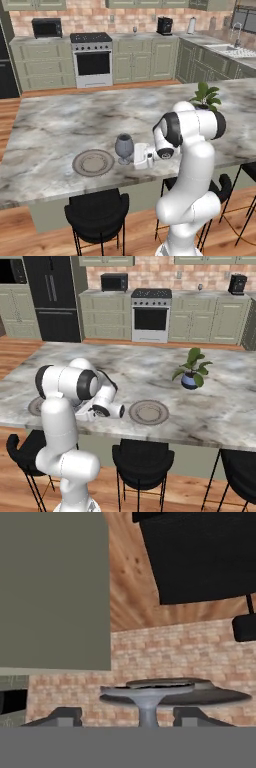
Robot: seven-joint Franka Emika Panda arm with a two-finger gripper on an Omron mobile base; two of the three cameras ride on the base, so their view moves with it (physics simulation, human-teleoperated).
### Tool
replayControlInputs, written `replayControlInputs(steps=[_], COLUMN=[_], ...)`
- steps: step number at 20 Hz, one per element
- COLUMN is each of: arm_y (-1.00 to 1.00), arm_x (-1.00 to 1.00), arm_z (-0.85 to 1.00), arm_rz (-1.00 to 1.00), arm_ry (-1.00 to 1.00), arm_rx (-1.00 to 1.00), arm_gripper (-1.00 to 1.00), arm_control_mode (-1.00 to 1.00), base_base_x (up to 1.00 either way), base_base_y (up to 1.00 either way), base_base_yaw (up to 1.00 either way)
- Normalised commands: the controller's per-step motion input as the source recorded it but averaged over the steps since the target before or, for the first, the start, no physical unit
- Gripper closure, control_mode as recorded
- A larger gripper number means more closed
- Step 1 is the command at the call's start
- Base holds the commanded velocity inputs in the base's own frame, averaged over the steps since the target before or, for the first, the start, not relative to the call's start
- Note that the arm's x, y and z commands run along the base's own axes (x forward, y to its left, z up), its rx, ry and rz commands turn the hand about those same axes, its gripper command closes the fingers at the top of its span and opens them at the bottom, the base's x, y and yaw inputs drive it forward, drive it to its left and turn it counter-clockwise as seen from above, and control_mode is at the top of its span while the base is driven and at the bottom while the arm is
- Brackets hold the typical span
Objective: Retrieve the wine glasses from the counter and place one next to each plate.
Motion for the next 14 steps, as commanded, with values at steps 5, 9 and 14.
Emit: replayControlInputs(steps=[5, 9, 14], arm_y=[-0.11, -0.28, -0.27], arm_x=[-0.19, -0.25, -0.8], arm_z=[0.07, 0.05, 0.84], arm_rz=[0.0, 0.0, 0.0], arm_ry=[0.0, -0.04, -0.34], arm_rx=[0.03, 0.05, 0.11], arm_gripper=[-1.0, -1.0, -1.0], arm_control_mode=[-1.0, -1.0, -1.0], base_base_x=[0.0, 0.0, 0.0], base_base_y=[0.0, 0.0, 0.0], base_base_yaw=[0.0, 0.0, 0.0])
